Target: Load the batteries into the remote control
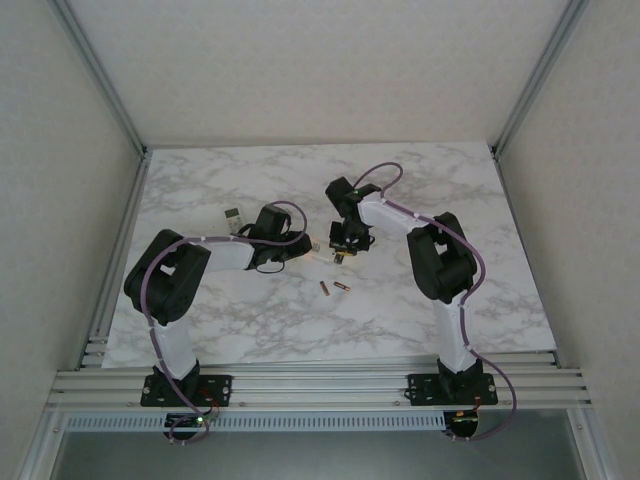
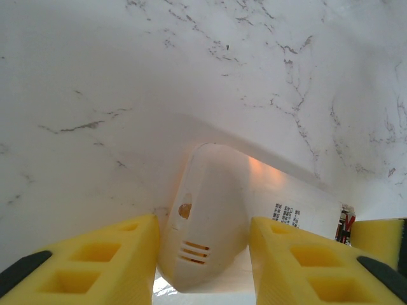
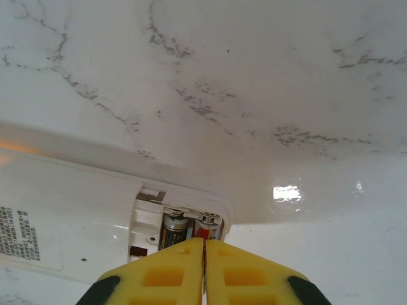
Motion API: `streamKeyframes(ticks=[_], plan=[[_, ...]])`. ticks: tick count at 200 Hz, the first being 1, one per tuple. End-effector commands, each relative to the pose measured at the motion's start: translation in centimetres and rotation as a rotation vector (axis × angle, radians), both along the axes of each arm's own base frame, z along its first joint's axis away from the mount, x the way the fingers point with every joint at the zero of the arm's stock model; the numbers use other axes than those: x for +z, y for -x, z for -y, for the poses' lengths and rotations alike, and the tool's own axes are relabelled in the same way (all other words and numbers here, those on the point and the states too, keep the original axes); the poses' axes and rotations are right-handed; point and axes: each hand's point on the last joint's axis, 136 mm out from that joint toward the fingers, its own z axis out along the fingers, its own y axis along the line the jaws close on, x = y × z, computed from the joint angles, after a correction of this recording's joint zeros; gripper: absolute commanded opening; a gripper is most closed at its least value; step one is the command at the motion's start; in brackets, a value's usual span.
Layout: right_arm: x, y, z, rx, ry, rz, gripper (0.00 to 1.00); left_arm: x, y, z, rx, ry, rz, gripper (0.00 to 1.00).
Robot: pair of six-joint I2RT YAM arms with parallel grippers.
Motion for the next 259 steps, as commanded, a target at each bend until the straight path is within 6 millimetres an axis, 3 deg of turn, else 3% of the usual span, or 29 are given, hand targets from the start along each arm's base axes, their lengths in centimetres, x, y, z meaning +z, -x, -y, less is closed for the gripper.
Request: streamKeyframes(ticks=[1, 26, 44, 59, 79, 91, 101, 113, 124, 142, 157, 170, 202, 222, 259], plan=[[-2.9, 2.1, 0.4, -0.002, 0.047, -0.079, 0.08, -0.6, 2.0, 1.0, -0.049, 0.000, -0.067, 0.40], [-5.0, 4.0, 0.4, 0.012, 0.077, -0.124, 0.07, -0.8, 2.1, 1.0, -0.048, 0.003, -0.070, 0.40], [-4.8, 4.3, 0.3, 0.015, 0.067, -0.129, 0.07, -0.9, 2.2, 0.9, -0.047, 0.001, -0.071, 0.40], [-2.3, 3.3, 0.0, 0.019, 0.039, -0.079, 0.08, -0.7, 2.2, 0.8, -0.048, 0.001, -0.067, 0.40], [3.0, 1.1, -0.6, 0.024, -0.019, 0.039, 0.13, -0.3, 2.1, 0.6, -0.037, -0.006, -0.055, 0.42], [5.9, 0.0, -0.5, 0.034, -0.034, 0.114, 0.17, 0.4, 1.9, 0.3, -0.024, -0.014, -0.036, 0.50], [7.7, -0.6, 0.4, 0.043, -0.009, 0.179, 0.20, 1.1, 1.6, -0.1, -0.010, -0.026, -0.017, 0.59], [8.9, -1.1, 2.8, 0.029, 0.066, 0.247, 0.24, 2.1, 1.4, -0.8, 0.009, -0.048, 0.012, 0.70], [9.4, -1.4, 5.3, 0.015, 0.116, 0.295, 0.39, 3.1, 1.2, -1.3, 0.023, -0.065, 0.040, 0.78], [8.6, -1.2, 10.5, -0.041, 0.215, 0.310, 0.60, 4.9, 1.2, -1.9, 0.031, -0.080, 0.081, 0.85], [7.7, -0.7, 14.9, -0.146, 0.274, 0.262, 0.66, 6.5, 1.4, -2.2, 0.030, -0.079, 0.118, 0.87], [6.5, 0.0, 17.0, -0.263, 0.231, 0.198, 0.71, 7.8, 1.6, -2.2, 0.023, -0.076, 0.153, 0.89], [3.2, 0.4, 16.5, -0.404, 0.083, 0.095, 0.98, 9.6, 1.7, -2.3, 0.016, -0.074, 0.198, 0.93], [1.5, 0.3, 15.8, -0.425, 0.058, 0.046, 0.99, 9.3, 1.7, -2.4, 0.012, -0.084, 0.191, 0.95], [-0.8, 0.4, 16.7, -0.442, 0.140, -0.004, 0.92, 9.3, 1.9, -2.6, 0.021, -0.080, 0.196, 0.99]])
